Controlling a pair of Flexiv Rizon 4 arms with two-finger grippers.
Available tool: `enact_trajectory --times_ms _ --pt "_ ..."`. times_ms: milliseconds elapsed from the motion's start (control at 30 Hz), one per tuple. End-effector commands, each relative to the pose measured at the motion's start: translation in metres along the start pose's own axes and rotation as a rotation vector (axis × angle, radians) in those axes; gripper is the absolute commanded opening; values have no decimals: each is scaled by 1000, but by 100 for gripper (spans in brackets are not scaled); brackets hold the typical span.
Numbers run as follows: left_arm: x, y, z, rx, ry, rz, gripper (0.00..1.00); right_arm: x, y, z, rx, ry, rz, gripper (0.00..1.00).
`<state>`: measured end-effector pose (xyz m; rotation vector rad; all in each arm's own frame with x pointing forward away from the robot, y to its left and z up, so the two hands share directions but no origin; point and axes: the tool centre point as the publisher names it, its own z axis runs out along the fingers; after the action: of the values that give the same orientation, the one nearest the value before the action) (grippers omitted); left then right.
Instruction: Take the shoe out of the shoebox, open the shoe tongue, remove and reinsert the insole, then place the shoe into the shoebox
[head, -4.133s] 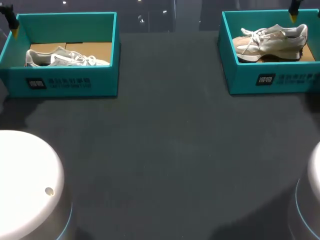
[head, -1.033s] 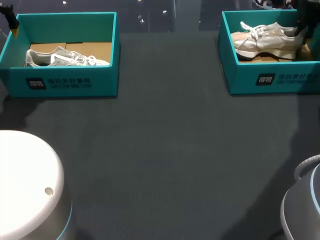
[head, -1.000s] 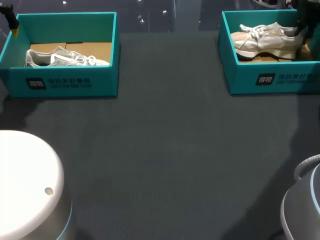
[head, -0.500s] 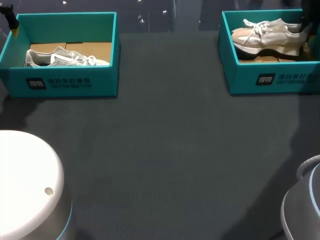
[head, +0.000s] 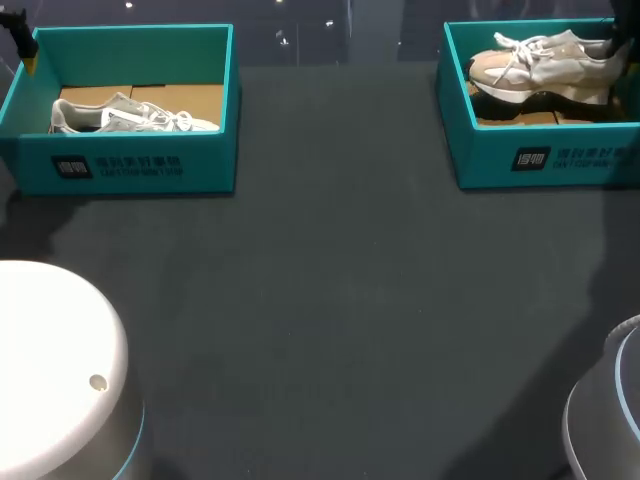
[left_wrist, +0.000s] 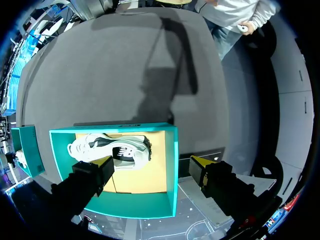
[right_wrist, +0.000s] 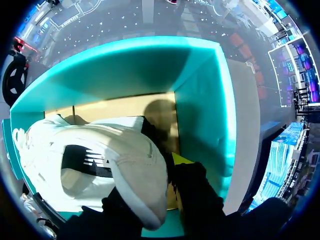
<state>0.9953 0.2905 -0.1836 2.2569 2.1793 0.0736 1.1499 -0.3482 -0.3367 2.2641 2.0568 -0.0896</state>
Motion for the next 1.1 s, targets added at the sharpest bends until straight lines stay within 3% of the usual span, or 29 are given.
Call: enact_trajectory --times_ms 33,700,1100 --pt "0 1 0 1 2 1 100 -2 -6 -16 -9 -7 0 0" --pt "0 1 0 1 2 1 100 -3 -3 -75 -38 -69 -19 0" --pt "0 1 0 1 2 1 100 -7 -10 -152 -67 -155 -38 0"
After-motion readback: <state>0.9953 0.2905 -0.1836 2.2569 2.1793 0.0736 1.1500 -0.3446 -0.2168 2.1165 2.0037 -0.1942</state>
